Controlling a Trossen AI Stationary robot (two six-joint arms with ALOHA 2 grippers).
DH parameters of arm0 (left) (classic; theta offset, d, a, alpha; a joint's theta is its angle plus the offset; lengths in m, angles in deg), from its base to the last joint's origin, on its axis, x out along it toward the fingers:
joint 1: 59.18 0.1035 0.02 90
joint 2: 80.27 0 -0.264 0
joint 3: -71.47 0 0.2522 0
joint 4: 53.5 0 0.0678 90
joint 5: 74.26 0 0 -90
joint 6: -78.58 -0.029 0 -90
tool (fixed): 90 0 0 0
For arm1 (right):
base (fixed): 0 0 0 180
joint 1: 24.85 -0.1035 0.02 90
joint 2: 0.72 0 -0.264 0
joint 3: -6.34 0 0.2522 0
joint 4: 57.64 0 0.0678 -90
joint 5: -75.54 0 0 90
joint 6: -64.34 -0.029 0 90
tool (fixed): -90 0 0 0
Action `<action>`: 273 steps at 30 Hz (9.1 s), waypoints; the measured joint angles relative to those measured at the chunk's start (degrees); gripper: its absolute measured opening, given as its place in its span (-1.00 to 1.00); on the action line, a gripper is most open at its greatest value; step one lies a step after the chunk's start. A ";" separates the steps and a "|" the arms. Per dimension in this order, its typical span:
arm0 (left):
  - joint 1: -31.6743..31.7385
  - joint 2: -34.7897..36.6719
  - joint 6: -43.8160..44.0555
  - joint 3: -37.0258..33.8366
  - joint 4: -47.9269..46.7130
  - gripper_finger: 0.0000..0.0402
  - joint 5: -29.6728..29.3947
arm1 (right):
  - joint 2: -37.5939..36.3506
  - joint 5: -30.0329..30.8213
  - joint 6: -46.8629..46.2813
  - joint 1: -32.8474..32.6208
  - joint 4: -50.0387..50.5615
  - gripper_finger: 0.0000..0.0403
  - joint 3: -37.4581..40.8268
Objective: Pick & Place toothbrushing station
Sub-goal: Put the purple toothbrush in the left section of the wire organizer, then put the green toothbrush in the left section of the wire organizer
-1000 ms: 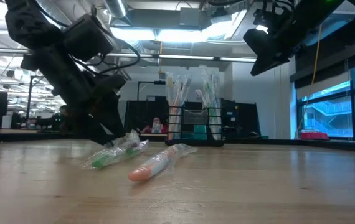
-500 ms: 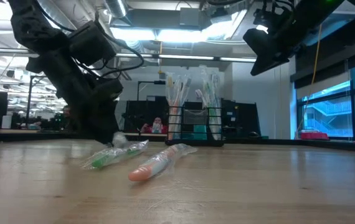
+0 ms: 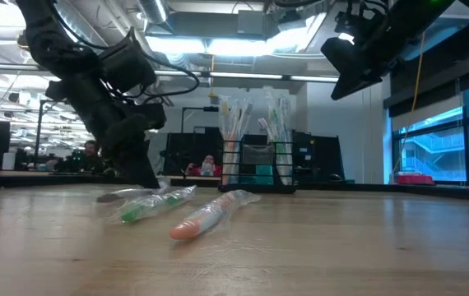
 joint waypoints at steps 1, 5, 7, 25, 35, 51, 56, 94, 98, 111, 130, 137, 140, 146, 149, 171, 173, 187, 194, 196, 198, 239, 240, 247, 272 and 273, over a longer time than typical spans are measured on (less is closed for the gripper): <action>0.34 0.19 -0.09 0.08 0.08 -0.90 0.23 | 0.00 0.00 0.02 0.00 -0.02 -0.96 0.00; 1.08 1.01 -1.31 0.16 0.23 -0.98 2.45 | 0.00 0.00 0.02 0.00 -0.04 -0.96 0.00; 1.07 1.65 -1.89 0.16 0.32 -0.99 3.68 | 0.00 -0.02 0.01 0.00 -0.15 -0.96 0.00; 0.82 15.39 -3.81 0.27 4.58 -0.99 -0.18 | 0.00 -0.04 0.02 0.00 -0.17 -0.96 0.00; 0.82 17.08 -18.59 0.32 20.71 -0.99 -4.04 | 0.00 -0.04 0.02 0.00 -0.44 -0.96 0.01; 5.61 17.05 -32.89 0.41 37.23 -0.99 -9.06 | 0.00 0.04 0.21 0.00 -1.43 -0.96 0.02; 8.68 17.04 -34.77 3.08 37.63 -0.99 -8.63 | 0.00 0.15 0.24 0.00 -1.67 -0.96 0.02; 23.69 -5.66 -47.60 31.20 34.66 -0.99 -4.42 | 0.00 -1.26 5.05 0.02 -6.38 -0.96 0.02; 23.83 -6.01 -47.28 31.18 30.92 -0.99 -3.29 | 0.22 -1.58 4.95 -0.13 -6.40 -0.96 0.02; 23.75 -6.77 -45.36 31.05 23.41 -0.99 0.82 | 1.57 -1.53 5.20 -0.24 -6.40 -0.96 0.02; 22.09 -11.95 -44.47 31.00 18.72 -0.99 1.31 | 1.55 -1.38 5.79 -0.24 -6.40 -0.96 0.04; 21.90 -11.95 -44.44 31.00 12.32 -0.99 1.12 | 1.55 -1.38 5.77 -0.24 -6.40 -0.96 0.03; 21.72 -11.95 -44.46 31.00 10.34 -0.99 1.25 | 1.55 -1.38 5.77 -0.24 -6.40 -0.96 0.02; 21.20 -11.95 -44.90 31.00 7.30 -0.99 2.97 | 1.55 -1.38 5.75 -0.25 -6.40 -0.96 0.02; 21.06 -11.95 -45.06 31.00 7.28 -0.99 2.81 | 1.55 -1.38 5.60 -0.25 -6.40 -0.96 0.02; 21.09 -11.95 -51.47 31.00 7.26 -0.46 -0.56 | 1.55 -1.40 5.62 -0.26 -6.82 -0.96 0.02; 20.99 -11.92 -52.25 31.00 7.26 -0.37 -0.58 | 1.55 -1.40 5.62 -0.25 -6.82 -0.96 0.02; 18.97 -8.28 -49.48 31.00 6.87 -0.03 -11.59 | 1.55 -1.42 5.64 -0.25 -6.82 -0.96 0.02; 18.30 -8.28 -47.69 31.00 2.81 -0.02 -4.39 | 1.55 -1.42 5.69 -0.26 -6.82 -0.96 0.02; 18.30 -8.28 -47.82 31.00 1.43 -0.02 -3.68 | 1.55 -1.42 5.78 -0.25 -6.82 -0.96 0.02; 18.28 -8.28 -47.81 31.00 0.85 -0.02 -5.20 | 1.55 -1.42 5.77 -0.26 -6.82 -0.96 0.02; 8.83 -1.31 -51.81 32.71 -3.56 -0.02 -39.45 | 1.55 -1.49 5.61 -0.24 -7.27 -0.96 0.02; 8.50 -0.50 -50.97 32.71 -4.11 -0.02 -40.13 | 1.55 -1.51 5.62 -0.26 -7.28 -0.96 0.02; 5.79 6.63 -39.44 32.71 -14.98 -0.02 -40.36 | 1.55 -1.55 5.61 -0.25 -7.28 -0.96 0.02; -8.98 12.66 7.74 32.63 -41.44 -0.02 -19.51 | 1.55 -7.58 6.15 -0.24 -10.01 -0.96 0.02; -9.55 12.66 9.75 32.33 -41.23 -0.02 -18.80 | 1.55 -7.58 6.69 -0.26 -9.99 -0.96 0.02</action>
